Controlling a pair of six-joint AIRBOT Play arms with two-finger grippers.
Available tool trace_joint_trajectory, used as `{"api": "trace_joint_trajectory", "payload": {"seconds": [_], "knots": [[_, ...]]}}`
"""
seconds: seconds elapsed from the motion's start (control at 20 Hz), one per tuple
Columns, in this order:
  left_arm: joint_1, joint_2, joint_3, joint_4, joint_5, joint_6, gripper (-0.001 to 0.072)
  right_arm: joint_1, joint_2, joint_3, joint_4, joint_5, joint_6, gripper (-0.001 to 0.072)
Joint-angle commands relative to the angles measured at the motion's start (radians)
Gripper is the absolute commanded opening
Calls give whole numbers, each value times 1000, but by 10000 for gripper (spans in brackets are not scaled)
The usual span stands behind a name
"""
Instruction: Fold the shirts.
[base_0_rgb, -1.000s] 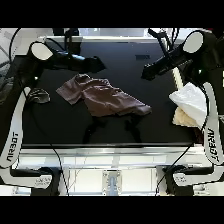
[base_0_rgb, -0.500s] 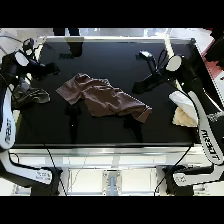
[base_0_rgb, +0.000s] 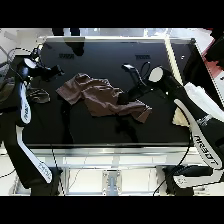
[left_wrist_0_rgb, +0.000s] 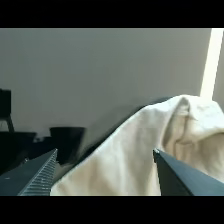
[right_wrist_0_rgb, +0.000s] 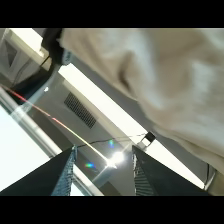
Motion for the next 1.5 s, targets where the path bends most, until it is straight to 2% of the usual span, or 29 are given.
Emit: {"api": "trace_joint_trajectory", "payload": {"seconds": [0.0, 0.4, 0.45, 0.55, 0.6, 0.65, 0.7, 0.75, 0.8, 0.85, 0.9, 0.95, 1.05, 1.15, 1.25, 1.35, 1.45], "knots": [[3, -78, 53, -10, -25, 14, 700, 63, 1, -3, 7, -23, 8, 410], [-31, -92, 54, -10, -213, 185, 680, 78, 2, -1, -2, -37, 9, 410], [-38, -92, 54, -11, -233, 201, 639, 78, 3, -1, -3, -34, 8, 410], [-53, -92, 54, -10, -262, 224, 483, 77, 5, -1, -21, -19, 9, 410], [-60, -92, 54, -10, -262, 223, 337, 77, 8, -1, -45, -10, 9, 410], [-66, -91, 54, -10, -260, 224, 162, 76, 14, -1, -80, 0, 13, 409], [-71, -90, 54, -10, -261, 224, 17, 71, 22, -1, -138, 13, 47, 408], [-76, -84, 54, -10, -261, 224, 14, 61, 28, -1, -207, 45, 77, 356], [-76, -73, 54, -10, -260, 225, 14, 47, 31, -1, -273, 97, 98, 245], [-76, -58, 54, -10, -259, 224, 13, 21, 30, -6, -332, 159, 119, 221], [-74, -39, 54, -9, -259, 224, 13, -12, 30, -26, -363, 189, 140, 238], [-68, -16, 54, -10, -259, 224, 13, -56, 30, -61, -360, 190, 159, 286], [-53, 39, 54, -10, -259, 224, 13, -143, 30, -167, -338, 152, 200, 339], [-37, 95, 54, -10, -257, 224, 14, -203, 30, -295, -328, 126, 245, 353], [-27, 141, 54, -10, -257, 221, 13, -224, 30, -402, -268, 31, 240, 354], [-24, 175, 53, -10, -259, 220, 13, -219, 30, -431, -272, -66, 232, 486], [-25, 200, 53, -10, -262, 218, 13, -221, 30, -404, -301, -84, 233, 490]]}}
